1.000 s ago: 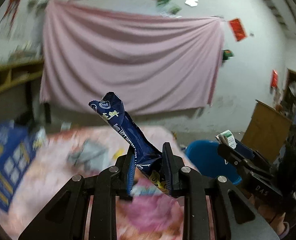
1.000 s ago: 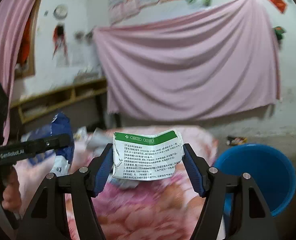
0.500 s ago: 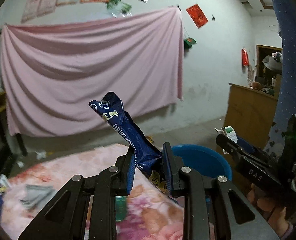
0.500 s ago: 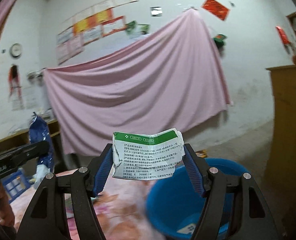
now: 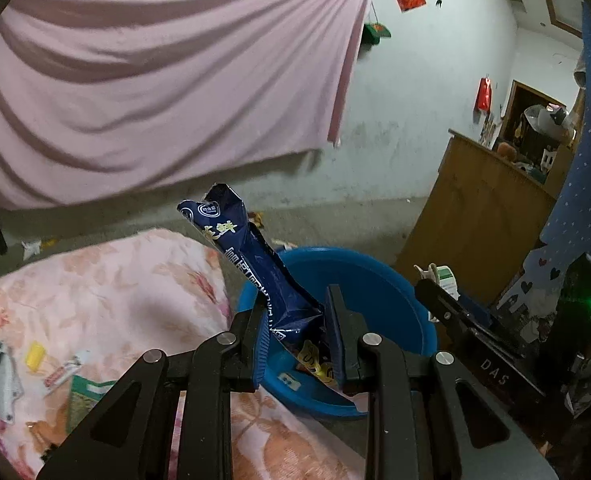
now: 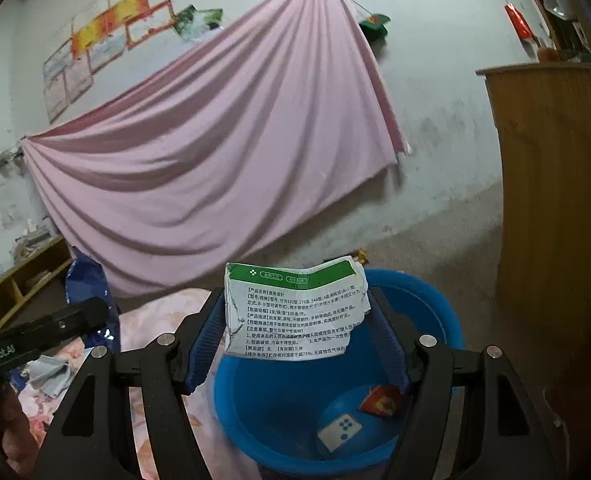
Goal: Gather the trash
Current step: 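Carry both items over the blue basin and open both tools to drop them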
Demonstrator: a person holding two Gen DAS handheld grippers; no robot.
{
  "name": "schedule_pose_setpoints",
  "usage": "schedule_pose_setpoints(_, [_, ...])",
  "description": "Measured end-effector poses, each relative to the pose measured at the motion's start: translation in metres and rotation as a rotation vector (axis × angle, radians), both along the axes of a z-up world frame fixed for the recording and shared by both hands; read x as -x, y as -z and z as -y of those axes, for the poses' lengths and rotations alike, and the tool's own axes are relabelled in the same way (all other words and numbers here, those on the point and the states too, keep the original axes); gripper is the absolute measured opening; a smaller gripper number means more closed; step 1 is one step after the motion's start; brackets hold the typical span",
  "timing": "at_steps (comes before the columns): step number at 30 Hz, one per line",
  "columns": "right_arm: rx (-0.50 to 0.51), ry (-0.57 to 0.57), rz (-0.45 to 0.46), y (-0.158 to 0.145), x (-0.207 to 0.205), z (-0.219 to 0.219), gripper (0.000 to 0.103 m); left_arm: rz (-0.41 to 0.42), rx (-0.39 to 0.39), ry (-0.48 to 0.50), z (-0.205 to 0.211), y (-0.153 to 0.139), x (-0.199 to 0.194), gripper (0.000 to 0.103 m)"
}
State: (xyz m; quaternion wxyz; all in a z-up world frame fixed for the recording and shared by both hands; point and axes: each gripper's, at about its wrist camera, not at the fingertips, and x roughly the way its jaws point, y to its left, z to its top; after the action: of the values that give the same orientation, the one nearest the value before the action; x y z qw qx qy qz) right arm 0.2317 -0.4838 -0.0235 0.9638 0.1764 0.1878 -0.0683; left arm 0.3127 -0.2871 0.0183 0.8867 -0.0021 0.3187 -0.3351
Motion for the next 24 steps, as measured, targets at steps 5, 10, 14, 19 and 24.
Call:
schedule_pose_setpoints(5, [-0.028, 0.009, -0.062, 0.010, -0.006, 0.007, 0.069, -0.038, -0.027, 0.002, 0.009, 0.006, -0.006, 0.024])
schedule_pose_setpoints(10, [-0.082, -0.003, -0.097, 0.018, -0.013, 0.013, 0.070, -0.073, -0.061, -0.001, 0.016, 0.015, -0.014, 0.026])
schedule_pose_setpoints(14, [-0.135, 0.003, -0.106, 0.022, -0.013, 0.021, 0.070, -0.097, -0.053, -0.016, 0.019, 0.020, -0.017, 0.037])
schedule_pose_setpoints(19, [-0.154, 0.010, -0.108, 0.022, -0.012, 0.024, 0.070, -0.105, -0.058, -0.027, 0.018, 0.020, -0.017, 0.037])
schedule_pose_setpoints(24, [-0.151, 0.011, -0.112, 0.021, -0.013, 0.022, 0.072, -0.081, -0.048, -0.047, 0.008, 0.017, -0.012, 0.042])
